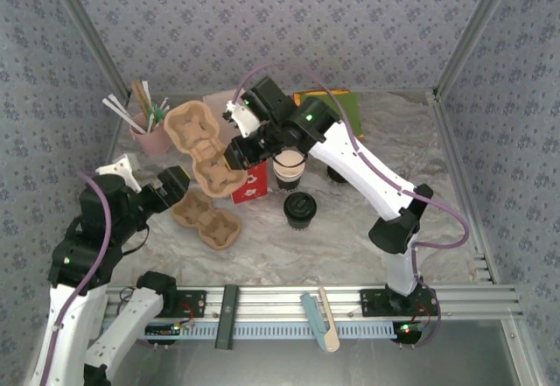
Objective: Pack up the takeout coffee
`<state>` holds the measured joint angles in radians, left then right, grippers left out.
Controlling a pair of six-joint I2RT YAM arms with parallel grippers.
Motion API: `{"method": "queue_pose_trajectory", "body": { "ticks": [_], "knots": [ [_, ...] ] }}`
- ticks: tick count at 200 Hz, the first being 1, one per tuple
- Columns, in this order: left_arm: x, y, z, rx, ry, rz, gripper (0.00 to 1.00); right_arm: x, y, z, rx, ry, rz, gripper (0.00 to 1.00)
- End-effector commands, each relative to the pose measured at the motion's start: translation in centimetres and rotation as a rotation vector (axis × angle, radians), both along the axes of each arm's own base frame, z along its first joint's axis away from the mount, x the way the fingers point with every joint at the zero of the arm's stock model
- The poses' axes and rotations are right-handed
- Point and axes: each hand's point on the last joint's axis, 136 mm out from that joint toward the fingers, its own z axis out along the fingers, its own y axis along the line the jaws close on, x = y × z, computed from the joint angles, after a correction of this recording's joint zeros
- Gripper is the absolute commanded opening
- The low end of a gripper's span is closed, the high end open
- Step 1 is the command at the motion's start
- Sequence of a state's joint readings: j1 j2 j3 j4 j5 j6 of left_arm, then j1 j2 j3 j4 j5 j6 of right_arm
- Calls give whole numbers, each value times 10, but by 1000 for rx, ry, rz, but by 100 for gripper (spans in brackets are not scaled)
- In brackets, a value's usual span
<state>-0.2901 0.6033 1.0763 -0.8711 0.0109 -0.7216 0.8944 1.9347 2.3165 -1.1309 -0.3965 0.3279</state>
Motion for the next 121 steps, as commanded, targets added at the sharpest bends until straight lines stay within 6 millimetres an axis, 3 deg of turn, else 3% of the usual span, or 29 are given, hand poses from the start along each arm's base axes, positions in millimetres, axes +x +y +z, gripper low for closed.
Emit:
{"method": "queue_pose_trajectory", "body": {
  "ticks": [1, 45, 87, 121],
  "knots": [
    [12, -7, 19, -3, -69, -29, 100, 3, -21, 32, 45, -21, -59, 15],
    [37, -22, 22, -2, -49, -69, 100, 30, -45, 42, 58, -28, -175, 16],
    [64, -37, 23, -22, -19, -102, 100, 67, -64, 31, 32, 9, -307, 17],
    [92, -46, 32, -31, -6, -108, 99, 86, -66, 22, 18, 23, -356, 17]
  ]
}}
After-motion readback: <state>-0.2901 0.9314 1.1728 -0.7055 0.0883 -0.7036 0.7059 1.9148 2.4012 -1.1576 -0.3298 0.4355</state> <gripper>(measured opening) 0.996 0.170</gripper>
